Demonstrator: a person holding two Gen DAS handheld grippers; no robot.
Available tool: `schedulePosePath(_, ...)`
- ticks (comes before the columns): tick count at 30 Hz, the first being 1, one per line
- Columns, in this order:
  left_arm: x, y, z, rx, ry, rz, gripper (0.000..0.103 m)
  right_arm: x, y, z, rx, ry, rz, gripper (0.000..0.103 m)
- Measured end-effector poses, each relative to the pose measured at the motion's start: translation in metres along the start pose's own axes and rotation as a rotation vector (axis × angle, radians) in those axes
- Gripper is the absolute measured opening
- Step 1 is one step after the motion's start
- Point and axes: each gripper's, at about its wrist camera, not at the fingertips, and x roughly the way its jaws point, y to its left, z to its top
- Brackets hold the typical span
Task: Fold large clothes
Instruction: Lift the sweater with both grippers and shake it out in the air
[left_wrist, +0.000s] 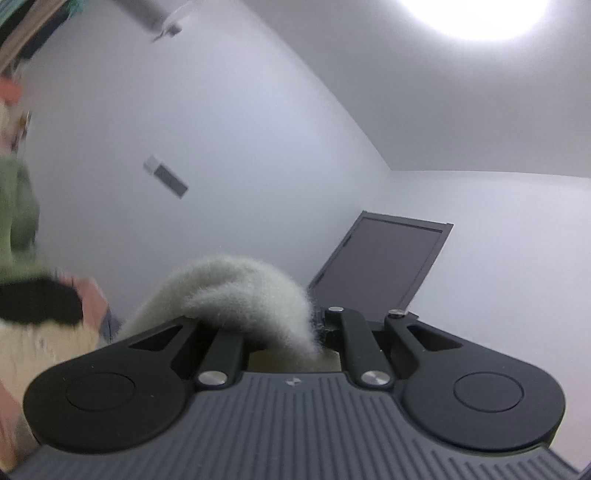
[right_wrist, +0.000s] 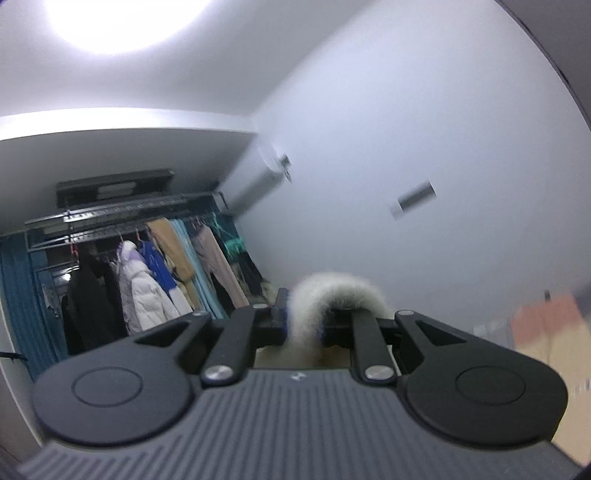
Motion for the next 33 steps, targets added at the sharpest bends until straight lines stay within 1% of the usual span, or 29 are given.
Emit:
schedulePosePath(3, 0.013, -0.024, 0.041, 0.020, -0.014, 0.016, 0.013, 0.011, 0.020, 0.036, -0.047, -0.048, 0.021, 0.017)
schedulePosePath(6, 0.044, -0.030, 0.070, 0.037, 0.000, 0.047, 0.013, 0.028, 0.029, 0.062, -0.092, -0.081, 0.015, 0.017)
schedulePosePath(9, 0.082, -0.017, 0.078, 0.092, 0.030, 0.112, 0.014, 0.057, 0.022, 0.071, -0.122, -0.067, -0.026, 0.017)
schedulePosePath(11, 0.115, 0.007, 0.071, 0.104, 0.061, 0.155, 0.014, 0.087, 0.008, 0.066, -0.159, -0.027, -0.081, 0.017)
schedulePosePath(14, 0.168, 0.063, 0.045, 0.083, 0.109, 0.224, 0.014, 0.135, -0.032, 0.045, -0.173, 0.065, -0.156, 0.018)
schedulePosePath(16, 0.199, 0.104, 0.024, 0.065, 0.152, 0.258, 0.013, 0.166, -0.063, 0.024, -0.173, 0.124, -0.203, 0.018)
schedulePosePath(19, 0.245, 0.166, -0.005, 0.059, 0.234, 0.329, 0.014, 0.208, -0.113, -0.010, -0.117, 0.180, -0.239, 0.017)
schedulePosePath(22, 0.293, 0.230, -0.031, 0.004, 0.309, 0.366, 0.014, 0.249, -0.156, -0.043, -0.090, 0.235, -0.282, 0.017)
schedulePosePath(25, 0.336, 0.288, -0.060, 0.036, 0.370, 0.399, 0.014, 0.293, -0.205, -0.080, -0.052, 0.287, -0.314, 0.017)
schedulePosePath(26, 0.355, 0.307, -0.068, 0.039, 0.386, 0.406, 0.014, 0.303, -0.215, -0.091, -0.049, 0.300, -0.322, 0.017)
schedulePosePath(28, 0.385, 0.344, -0.088, 0.037, 0.424, 0.426, 0.014, 0.334, -0.250, -0.118, -0.049, 0.336, -0.338, 0.017)
schedulePosePath(29, 0.396, 0.359, -0.103, 0.030, 0.442, 0.442, 0.014, 0.342, -0.261, -0.130, -0.044, 0.350, -0.346, 0.017)
schedulePosePath(31, 0.421, 0.393, -0.122, 0.007, 0.475, 0.469, 0.014, 0.365, -0.295, -0.162, -0.032, 0.393, -0.367, 0.017)
schedulePosePath(33, 0.440, 0.423, -0.145, -0.022, 0.520, 0.488, 0.014, 0.379, -0.322, -0.192, -0.013, 0.431, -0.395, 0.017)
